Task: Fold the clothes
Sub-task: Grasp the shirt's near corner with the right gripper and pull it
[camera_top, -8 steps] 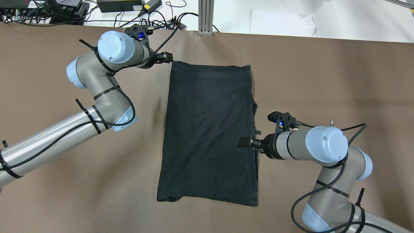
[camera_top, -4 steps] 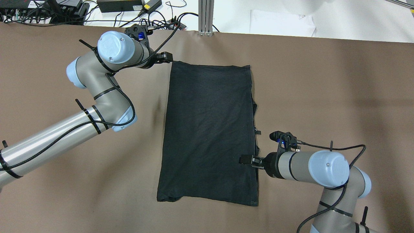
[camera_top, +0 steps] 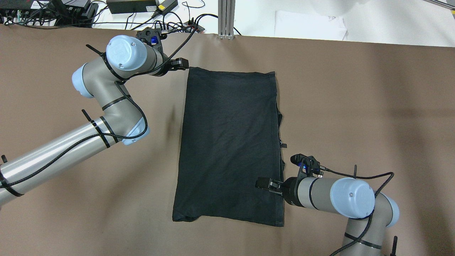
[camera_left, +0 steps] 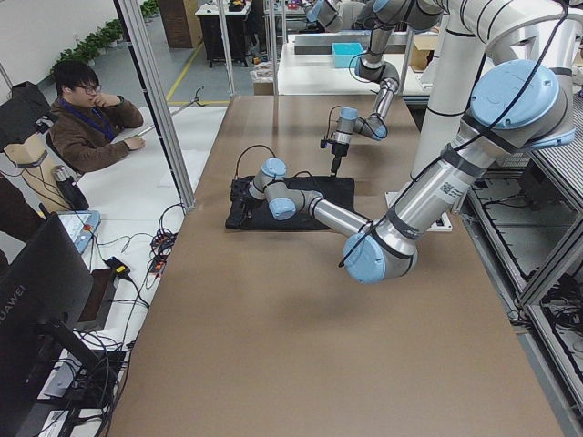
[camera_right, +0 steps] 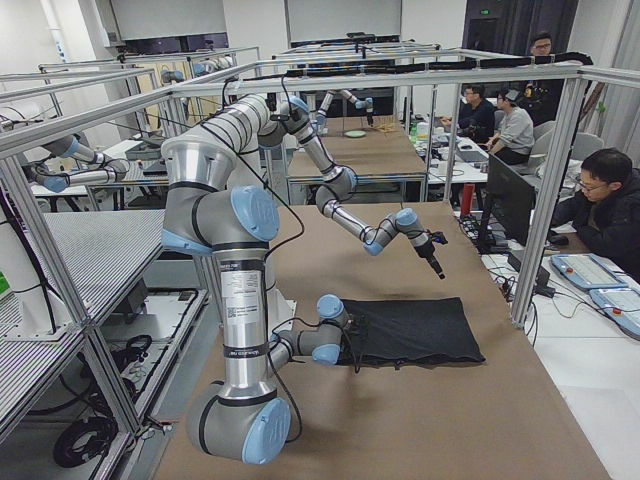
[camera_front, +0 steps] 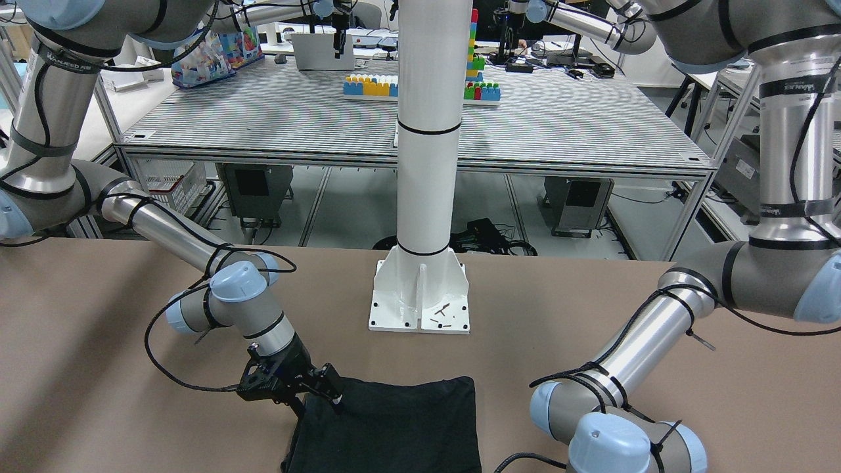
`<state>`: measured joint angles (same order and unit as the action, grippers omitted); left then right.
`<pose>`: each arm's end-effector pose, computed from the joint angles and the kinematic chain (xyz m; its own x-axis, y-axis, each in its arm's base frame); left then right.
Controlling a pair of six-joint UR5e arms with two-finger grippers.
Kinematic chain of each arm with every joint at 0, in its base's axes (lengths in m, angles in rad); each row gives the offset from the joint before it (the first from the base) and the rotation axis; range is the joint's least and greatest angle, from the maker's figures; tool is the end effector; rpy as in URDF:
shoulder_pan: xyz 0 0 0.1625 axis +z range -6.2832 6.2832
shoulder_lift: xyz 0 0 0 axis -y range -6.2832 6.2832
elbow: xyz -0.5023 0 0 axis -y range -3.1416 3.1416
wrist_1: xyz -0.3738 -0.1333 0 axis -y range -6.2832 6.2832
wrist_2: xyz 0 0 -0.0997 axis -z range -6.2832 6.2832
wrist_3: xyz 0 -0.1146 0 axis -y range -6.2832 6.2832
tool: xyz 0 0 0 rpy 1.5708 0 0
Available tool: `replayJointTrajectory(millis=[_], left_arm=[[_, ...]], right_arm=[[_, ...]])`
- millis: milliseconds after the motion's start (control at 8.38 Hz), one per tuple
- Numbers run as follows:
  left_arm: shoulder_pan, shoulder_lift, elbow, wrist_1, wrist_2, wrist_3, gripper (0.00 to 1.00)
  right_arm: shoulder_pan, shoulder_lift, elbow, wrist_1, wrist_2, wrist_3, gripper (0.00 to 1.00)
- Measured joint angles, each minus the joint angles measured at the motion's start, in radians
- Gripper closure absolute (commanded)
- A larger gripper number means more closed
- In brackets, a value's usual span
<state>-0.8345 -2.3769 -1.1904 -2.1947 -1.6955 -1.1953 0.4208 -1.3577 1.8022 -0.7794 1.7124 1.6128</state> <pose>0.4834 -0.7106 0.3260 0.5541 -0.0695 -0.8295 0.4940 0.8296 0.2604 -0.4849 -0.3453 0.4358 0.2879 0.1744 0.9417 -0.2951 0.9516 -0.0860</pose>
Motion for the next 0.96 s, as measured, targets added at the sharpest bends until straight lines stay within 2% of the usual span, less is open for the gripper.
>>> replayJointTrajectory(millis=[358,955], left_arm=[[0.001,0.003,0.0,0.001,0.016,0.0,0.0],[0.004,0.007,0.0,0.0,0.033,-0.002,0.0]], right_arm=[[-0.039,0.003,0.002,0.001,-0.027,0.028,0.06],[-0.163,0.0,-0.007,0.001,-0.162,0.044,0.06]])
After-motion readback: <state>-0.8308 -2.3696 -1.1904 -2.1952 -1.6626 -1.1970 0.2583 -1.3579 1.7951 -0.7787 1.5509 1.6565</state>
